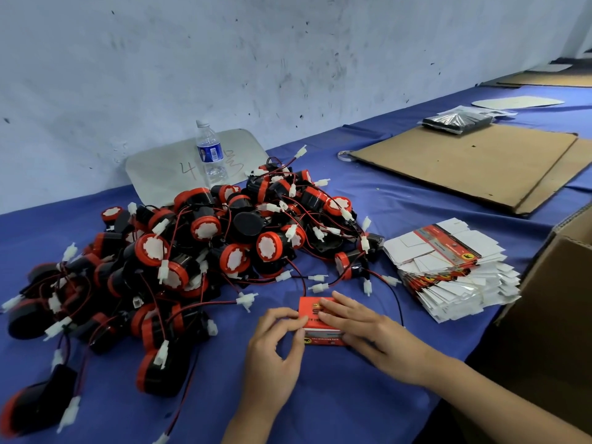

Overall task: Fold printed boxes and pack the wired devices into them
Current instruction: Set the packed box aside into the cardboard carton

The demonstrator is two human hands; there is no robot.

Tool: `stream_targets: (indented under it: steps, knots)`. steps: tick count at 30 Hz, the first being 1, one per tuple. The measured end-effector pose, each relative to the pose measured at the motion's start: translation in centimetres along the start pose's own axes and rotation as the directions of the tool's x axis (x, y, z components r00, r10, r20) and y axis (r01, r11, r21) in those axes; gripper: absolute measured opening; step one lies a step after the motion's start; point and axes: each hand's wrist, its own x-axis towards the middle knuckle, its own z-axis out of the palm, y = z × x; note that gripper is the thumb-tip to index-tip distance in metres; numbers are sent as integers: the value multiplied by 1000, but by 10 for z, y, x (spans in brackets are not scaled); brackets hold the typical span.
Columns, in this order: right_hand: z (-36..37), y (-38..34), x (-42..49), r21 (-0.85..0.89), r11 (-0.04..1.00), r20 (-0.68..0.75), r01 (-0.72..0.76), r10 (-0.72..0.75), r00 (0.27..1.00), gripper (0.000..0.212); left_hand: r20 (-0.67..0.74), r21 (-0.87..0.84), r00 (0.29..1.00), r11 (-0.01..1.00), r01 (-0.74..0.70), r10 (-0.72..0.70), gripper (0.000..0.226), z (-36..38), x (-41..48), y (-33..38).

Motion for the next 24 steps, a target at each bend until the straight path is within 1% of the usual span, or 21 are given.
stream_targets:
  steps: [4,7,9,10,12,13,14,15,16,17,18,19,20,21,22,24]
  knots:
    - [-3,6,-2,-217,976,111,16,8,994,55,24,36,999,999,36,-37,22,1,-2,-3]
    - [-7,6,1,-286,958,156,-5,52,986,57,58,100,997,994,35,-41,26,0,-5,-4]
    - [-7,0,4,-258,966,119,-21,54,991,53,97,201,995,979,-34,15,30,0,-7,-3]
    - [-6,-4,5,-244,970,64,-13,30,997,50,124,257,991,963,-81,50,35,0,-8,-2]
    - [-6,-13,8,-203,979,-91,4,-23,996,42,189,280,979,951,-130,79,56,0,-7,0]
    - [-8,-16,10,-140,990,-175,-21,-4,985,37,213,255,974,959,-126,71,67,-1,-7,-1]
    - [-10,-21,13,-29,997,-254,-65,55,966,33,219,220,974,969,-111,62,72,-2,-6,-2]
    - [-13,-25,15,102,990,-300,-100,127,945,29,214,184,976,979,-86,45,71,-3,-6,-2]
    - [-15,-30,17,211,970,-306,-120,182,935,27,206,149,979,988,-40,9,67,-4,-6,-3]
    - [-16,-34,19,275,953,-275,-127,204,940,32,195,112,980,994,16,-38,61,-5,-6,-2]
    - [-16,-37,19,314,940,-210,-133,205,956,43,182,79,981,995,61,-75,56,-5,-7,-4]
    - [-15,-39,18,316,940,-141,-127,179,974,57,173,54,981,995,82,-90,51,-5,-8,-5]
    - [-14,-39,17,273,954,-92,-120,150,984,66,166,39,982,996,83,-89,48,-5,-8,-7]
    - [-12,-38,17,221,969,-81,-106,126,989,66,156,33,985,997,71,-76,47,-5,-8,-7]
    - [-12,-37,17,188,977,-100,-96,117,988,61,144,41,988,998,49,-54,44,-5,-7,-7]
    - [-13,-37,17,175,981,-149,-82,108,983,51,137,77,990,997,16,-27,40,-5,-5,-6]
